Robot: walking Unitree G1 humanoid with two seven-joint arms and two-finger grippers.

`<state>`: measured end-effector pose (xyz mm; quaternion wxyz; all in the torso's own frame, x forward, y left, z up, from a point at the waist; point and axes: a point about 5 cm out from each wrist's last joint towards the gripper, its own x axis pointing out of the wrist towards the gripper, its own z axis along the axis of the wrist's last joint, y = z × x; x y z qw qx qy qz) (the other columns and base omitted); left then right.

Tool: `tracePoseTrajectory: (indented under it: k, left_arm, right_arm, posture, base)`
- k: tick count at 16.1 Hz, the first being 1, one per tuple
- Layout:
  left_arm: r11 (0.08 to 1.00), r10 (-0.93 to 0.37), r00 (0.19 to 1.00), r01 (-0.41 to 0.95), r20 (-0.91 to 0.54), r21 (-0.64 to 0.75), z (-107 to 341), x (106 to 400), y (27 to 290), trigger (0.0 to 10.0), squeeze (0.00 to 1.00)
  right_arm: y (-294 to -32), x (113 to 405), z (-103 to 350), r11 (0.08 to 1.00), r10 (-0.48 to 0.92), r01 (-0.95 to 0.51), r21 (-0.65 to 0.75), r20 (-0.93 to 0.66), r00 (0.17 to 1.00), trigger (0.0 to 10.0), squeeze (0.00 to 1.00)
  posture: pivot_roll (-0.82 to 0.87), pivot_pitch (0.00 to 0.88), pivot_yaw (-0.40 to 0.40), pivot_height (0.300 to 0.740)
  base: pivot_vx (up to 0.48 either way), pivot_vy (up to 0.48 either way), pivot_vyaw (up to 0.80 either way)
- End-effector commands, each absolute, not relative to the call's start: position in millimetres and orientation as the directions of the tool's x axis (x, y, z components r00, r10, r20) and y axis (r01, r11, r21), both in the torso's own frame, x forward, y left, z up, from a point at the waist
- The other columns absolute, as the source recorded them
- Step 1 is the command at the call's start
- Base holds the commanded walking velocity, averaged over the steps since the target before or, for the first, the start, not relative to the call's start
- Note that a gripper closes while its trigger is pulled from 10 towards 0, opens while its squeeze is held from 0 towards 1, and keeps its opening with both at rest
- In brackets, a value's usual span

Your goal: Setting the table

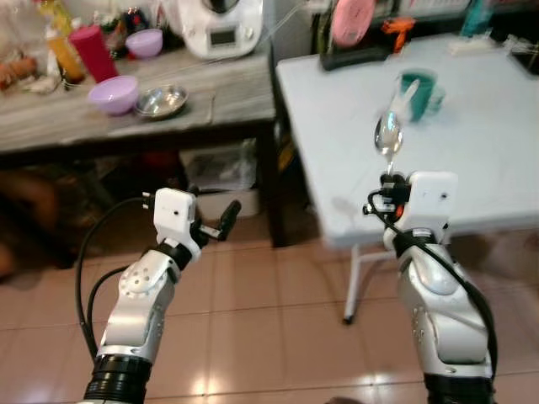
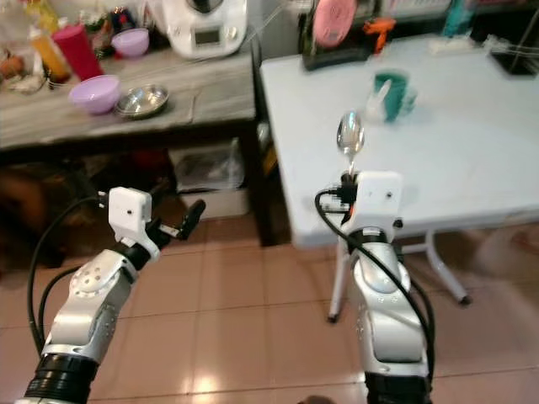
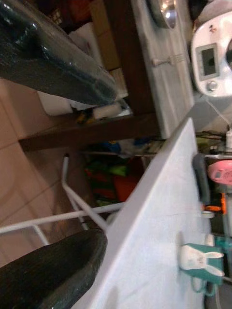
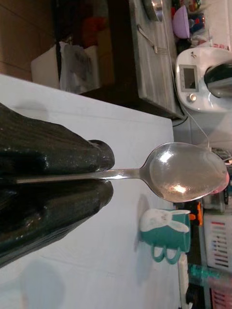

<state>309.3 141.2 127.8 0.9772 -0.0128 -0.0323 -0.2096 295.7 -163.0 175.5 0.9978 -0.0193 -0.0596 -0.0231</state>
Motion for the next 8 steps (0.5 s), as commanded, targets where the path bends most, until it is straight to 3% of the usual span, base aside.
tracePoseTrajectory:
  k: [1, 2, 8]
  left_arm:
    - [0.910, -0.415, 0.908, 0.415, 0.057, -0.001, 125.9, 309.1, 141.0, 10.0, 0.00]
    - [0.914, -0.405, 0.913, 0.406, 0.056, -0.001, 125.4, 308.4, 140.9, 10.0, 0.00]
    - [0.889, -0.455, 0.888, 0.457, 0.065, -0.030, 125.4, 302.2, 133.8, 10.0, 0.00]
  right_arm:
    - [-165.0, 294.5, 178.8, 0.998, -0.049, 0.054, -0.033, 0.135, 0.990, 10.0, 0.00]
    - [-165.3, 294.4, 178.4, 0.998, -0.051, 0.055, -0.031, 0.134, 0.990, 10.0, 0.00]
    - [-165.4, 292.8, 176.4, 0.998, -0.047, 0.051, -0.028, 0.128, 0.991, 10.0, 0.00]
  posture:
    - [-0.25, 0.074, 0.117, 0.740]
    - [-0.25, 0.072, 0.117, 0.740]
    - [-0.25, 0.079, 0.119, 0.740]
  base:
    - [0.000, 0.469, 0.52]
    - [0.000, 0.274, 0.43]
    - [0.000, 0.000, 0.00]
